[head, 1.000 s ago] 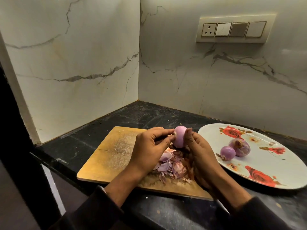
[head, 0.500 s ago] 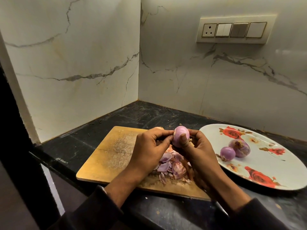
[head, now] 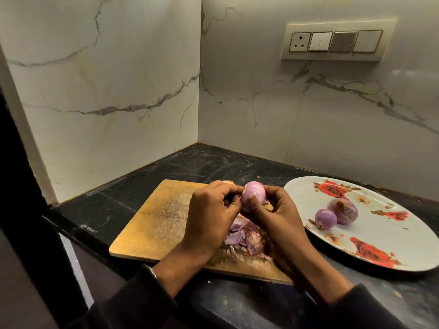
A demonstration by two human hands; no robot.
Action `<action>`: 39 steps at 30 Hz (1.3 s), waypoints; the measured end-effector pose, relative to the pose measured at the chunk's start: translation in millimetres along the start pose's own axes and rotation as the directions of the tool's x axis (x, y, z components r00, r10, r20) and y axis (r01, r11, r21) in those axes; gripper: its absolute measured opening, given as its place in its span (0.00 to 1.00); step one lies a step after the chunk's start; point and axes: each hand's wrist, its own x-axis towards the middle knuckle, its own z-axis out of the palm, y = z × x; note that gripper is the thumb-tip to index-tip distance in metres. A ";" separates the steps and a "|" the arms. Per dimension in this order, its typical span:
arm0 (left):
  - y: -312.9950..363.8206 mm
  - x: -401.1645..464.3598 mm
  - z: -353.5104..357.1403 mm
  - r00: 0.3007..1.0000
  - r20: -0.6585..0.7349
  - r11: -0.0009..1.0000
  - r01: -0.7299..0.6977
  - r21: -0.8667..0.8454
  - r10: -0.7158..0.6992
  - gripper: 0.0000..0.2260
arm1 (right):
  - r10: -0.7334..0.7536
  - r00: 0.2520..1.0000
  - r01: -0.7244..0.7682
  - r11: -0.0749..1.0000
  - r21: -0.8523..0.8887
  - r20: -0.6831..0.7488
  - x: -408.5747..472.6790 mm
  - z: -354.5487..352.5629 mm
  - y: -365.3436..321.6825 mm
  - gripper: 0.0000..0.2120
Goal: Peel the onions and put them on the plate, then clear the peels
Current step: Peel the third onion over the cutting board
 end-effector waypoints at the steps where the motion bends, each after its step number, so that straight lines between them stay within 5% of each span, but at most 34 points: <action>1: 0.1 -0.1 0.4 1.000 -0.009 1.000 0.011 -0.018 -0.011 0.10 | -0.002 1.000 0.002 1.000 0.006 -0.004 0.3 0.0 -0.9 0.32; 6: -1.8 1.3 4.2 0.995 -0.031 0.992 0.094 -0.080 -0.096 0.09 | 0.071 0.997 -0.070 0.982 0.175 -0.001 2.9 1.1 -9.1 0.21; 9: -3.5 2.1 5.6 0.995 -0.003 0.993 0.096 -0.066 -0.096 0.08 | 0.117 0.993 -0.111 0.969 0.219 -0.018 3.8 -0.1 -10.9 0.22; 15: -1.4 3.1 3.2 0.995 0.087 0.991 0.052 -0.120 -0.042 0.14 | 0.126 0.992 -0.126 0.973 0.193 0.008 3.7 -3.1 -11.7 0.21; 25: -2.4 2.5 -0.6 0.989 0.057 0.963 0.146 -0.227 -0.137 0.08 | 0.187 0.977 -0.199 0.972 0.122 0.107 4.9 -8.7 -14.6 0.25; 39: -6.0 1.0 6.5 0.988 0.156 0.995 0.016 -0.099 -0.001 0.04 | 0.212 0.972 -0.219 0.973 0.075 0.097 4.1 -7.7 -17.0 0.26</action>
